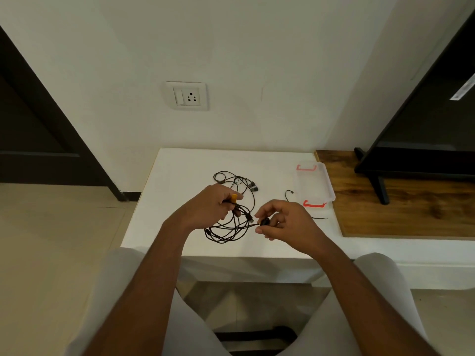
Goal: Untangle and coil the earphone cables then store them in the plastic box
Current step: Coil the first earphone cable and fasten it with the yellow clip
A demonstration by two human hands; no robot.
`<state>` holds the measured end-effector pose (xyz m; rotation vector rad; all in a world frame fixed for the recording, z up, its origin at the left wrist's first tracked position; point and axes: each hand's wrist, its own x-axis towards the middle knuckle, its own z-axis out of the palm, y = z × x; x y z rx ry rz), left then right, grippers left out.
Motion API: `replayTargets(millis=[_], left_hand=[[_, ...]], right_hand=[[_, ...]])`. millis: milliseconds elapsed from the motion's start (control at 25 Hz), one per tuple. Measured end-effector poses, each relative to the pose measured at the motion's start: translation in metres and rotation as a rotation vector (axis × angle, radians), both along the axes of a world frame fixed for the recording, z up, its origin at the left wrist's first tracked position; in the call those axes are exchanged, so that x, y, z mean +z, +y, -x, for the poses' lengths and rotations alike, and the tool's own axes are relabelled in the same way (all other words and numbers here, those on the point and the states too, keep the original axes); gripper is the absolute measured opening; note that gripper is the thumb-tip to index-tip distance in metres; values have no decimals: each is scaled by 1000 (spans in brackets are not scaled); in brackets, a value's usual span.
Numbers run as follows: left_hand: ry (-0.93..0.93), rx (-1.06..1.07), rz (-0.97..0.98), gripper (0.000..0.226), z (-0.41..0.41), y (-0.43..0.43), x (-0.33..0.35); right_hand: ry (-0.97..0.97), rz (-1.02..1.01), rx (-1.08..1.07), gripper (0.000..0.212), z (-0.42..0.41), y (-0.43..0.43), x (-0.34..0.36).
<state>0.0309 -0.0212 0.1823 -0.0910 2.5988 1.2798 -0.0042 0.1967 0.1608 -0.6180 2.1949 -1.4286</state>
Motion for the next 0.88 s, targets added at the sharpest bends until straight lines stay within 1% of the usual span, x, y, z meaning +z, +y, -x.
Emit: replayTargets(millis=[80,120,200,280,400,520,600,640,720,800,880], left_hand=[[-24,-42,-8,36,0,4,-1],[-29,-54,-12,36,0,6,-2],[-16,-51,-27,36,0,9,-2],[-2,-37,-44,35,0,10,-2],[9,-59,-102,39,0,12,-4],[16,-97,-132,36,0,14,-8],[14,-93,-226,32,-1,17,-7],[9,-85,-275,35,-2,18,-7],[-11,-75,-329,45,-3,18,-7],[-30,-52,-331,55,-2,18,-10],[-41,-2,-335,69,-2,18,-11]], right_hand=[[23,25,9,27,1,-2,1],[45,25,13,25,0,-3,1],[121,25,28,22,1,-4,-1],[183,32,14,25,2,-6,-2],[130,58,-100,30,5,-9,-4],[95,32,-89,16,8,-13,-12],[59,33,-52,7,8,-14,-18],[42,42,-36,9,8,-14,-19],[41,47,9,20,8,-14,-21],[61,61,49,25,8,-15,-25],[83,85,37,32,7,-17,-29]])
